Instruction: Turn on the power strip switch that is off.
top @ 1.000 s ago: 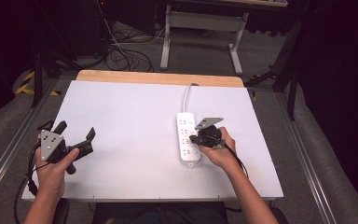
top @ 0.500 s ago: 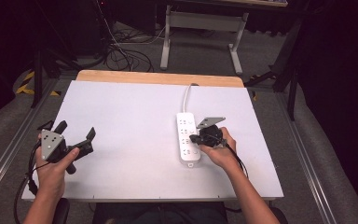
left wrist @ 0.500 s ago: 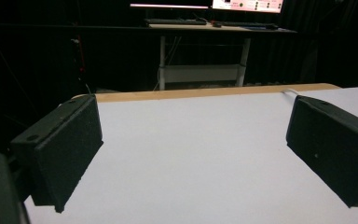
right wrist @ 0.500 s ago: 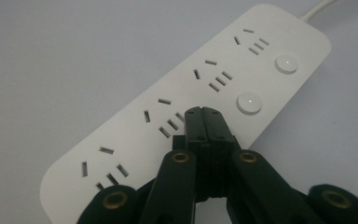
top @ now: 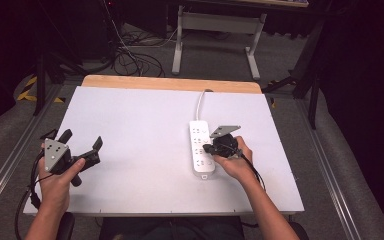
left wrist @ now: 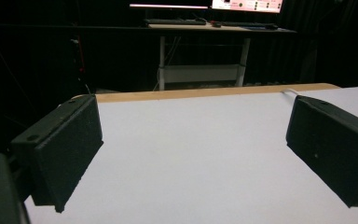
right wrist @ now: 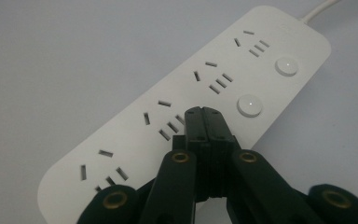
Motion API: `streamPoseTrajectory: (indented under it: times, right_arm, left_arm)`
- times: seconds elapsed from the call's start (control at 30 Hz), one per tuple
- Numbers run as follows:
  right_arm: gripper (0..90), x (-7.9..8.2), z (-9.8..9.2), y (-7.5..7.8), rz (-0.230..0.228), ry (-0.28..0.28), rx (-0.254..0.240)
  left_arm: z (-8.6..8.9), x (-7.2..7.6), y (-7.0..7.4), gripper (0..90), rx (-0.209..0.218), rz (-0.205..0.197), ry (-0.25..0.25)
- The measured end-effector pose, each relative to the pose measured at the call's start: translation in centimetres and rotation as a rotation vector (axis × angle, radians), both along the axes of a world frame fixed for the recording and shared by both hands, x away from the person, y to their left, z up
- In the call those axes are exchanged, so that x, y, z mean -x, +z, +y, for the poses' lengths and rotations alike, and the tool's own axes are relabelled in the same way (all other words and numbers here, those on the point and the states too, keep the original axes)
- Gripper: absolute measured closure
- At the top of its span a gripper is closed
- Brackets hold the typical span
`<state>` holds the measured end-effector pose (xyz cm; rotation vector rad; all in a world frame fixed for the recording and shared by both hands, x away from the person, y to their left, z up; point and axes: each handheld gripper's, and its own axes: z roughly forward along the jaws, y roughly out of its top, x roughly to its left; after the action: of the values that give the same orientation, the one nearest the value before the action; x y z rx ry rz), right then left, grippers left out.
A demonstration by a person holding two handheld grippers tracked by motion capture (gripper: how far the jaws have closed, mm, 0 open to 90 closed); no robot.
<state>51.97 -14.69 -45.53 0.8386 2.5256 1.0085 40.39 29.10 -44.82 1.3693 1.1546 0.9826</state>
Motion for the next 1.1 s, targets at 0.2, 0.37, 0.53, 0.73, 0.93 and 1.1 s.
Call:
streamPoseTrajectory:
  times: [0.2,0.37,0.53,0.73,0.93,1.1]
  right_arm:
    - [90.0,0.0,-0.2,0.0,-0.026,-0.001,-0.021]
    - [90.0,0.2,-0.8,0.6,-0.077,-0.012,-0.068]
    - [90.0,0.5,-1.7,1.6,-0.123,-0.022,-0.141]
    - [90.0,1.2,-2.6,2.8,-0.219,-0.008,-0.243]
    - [90.0,1.6,-3.7,3.6,-0.275,-0.017,-0.352]
    - [90.0,1.9,-4.7,3.9,-0.316,-0.016,-0.428]
  left_arm:
    - [0.0,-0.1,0.0,4.0,0.003,-0.001,-0.001]
    - [0.0,-0.1,0.0,4.0,0.003,0.000,-0.003]
    - [-0.1,-0.2,0.0,4.0,0.003,0.003,-0.007]
    - [-0.2,-0.4,0.0,4.0,0.002,0.003,-0.012]
    - [-0.3,-0.5,0.0,4.0,0.003,0.003,-0.015]
    - [-0.3,-0.5,0.0,4.0,0.003,0.003,-0.015]
